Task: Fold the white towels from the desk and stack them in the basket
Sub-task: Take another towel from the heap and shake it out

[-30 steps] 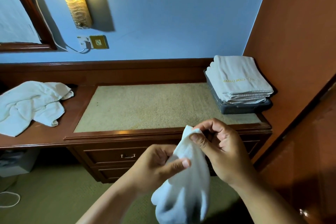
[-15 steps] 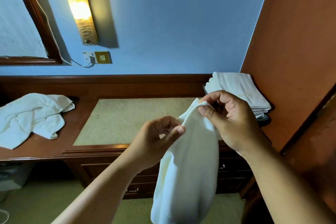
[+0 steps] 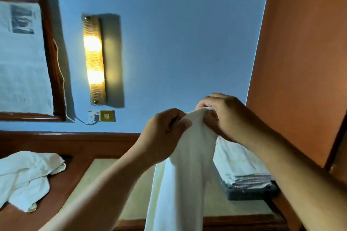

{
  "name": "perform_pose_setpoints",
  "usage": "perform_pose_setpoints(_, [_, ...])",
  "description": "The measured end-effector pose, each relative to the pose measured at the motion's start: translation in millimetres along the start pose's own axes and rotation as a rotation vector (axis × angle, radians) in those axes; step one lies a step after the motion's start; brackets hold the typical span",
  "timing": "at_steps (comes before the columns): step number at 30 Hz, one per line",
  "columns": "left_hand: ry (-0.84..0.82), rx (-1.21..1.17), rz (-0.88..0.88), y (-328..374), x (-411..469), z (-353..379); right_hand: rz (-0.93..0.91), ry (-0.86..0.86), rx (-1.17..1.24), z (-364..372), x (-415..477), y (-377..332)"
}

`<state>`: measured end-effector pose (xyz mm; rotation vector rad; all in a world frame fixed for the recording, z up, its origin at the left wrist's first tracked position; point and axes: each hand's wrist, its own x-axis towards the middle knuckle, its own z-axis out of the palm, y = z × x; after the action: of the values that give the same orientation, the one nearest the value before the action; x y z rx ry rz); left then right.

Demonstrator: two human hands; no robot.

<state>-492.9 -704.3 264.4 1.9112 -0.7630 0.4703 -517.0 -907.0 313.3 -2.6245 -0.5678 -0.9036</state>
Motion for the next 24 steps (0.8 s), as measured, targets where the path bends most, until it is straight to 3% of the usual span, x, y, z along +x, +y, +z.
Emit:
perform_pose_setpoints(3, [0.006,0.023,0.043,20.0,39.3,-12.5,-0.142,0.147,-0.294,-30.7,49.1,-1.1])
perform_pose_setpoints(6, [-0.049,0.161,0.067,23.2,56.6,-16.9,-0.201,0.262,-0.419,-52.3,82.2,-8.6])
perform_pose_setpoints(9, [-0.177,0.285,-0.006,4.3,55.6,-22.9,-0.169,0.351,-0.473,-68.5,100.5,-6.7])
perform_pose_setpoints(12, [-0.202,0.486,0.031,-23.0,64.4,-40.9,-0.153,0.351,-0.556,-77.3,111.6,-2.8])
perform_pose_setpoints(18, [-0.075,0.995,0.129,-61.6,107.7,-73.6,-0.088,0.333,-0.592,-74.3,129.5,-8.4])
perform_pose_setpoints(21, [-0.058,1.163,0.039,-87.3,128.4,-95.0,-0.085,0.367,-0.595,-76.5,148.8,-13.8])
perform_pose_setpoints(24, [-0.088,1.185,-0.076,-123.6,137.5,-116.4,-0.078,0.433,-0.558,-82.7,167.6,-11.2])
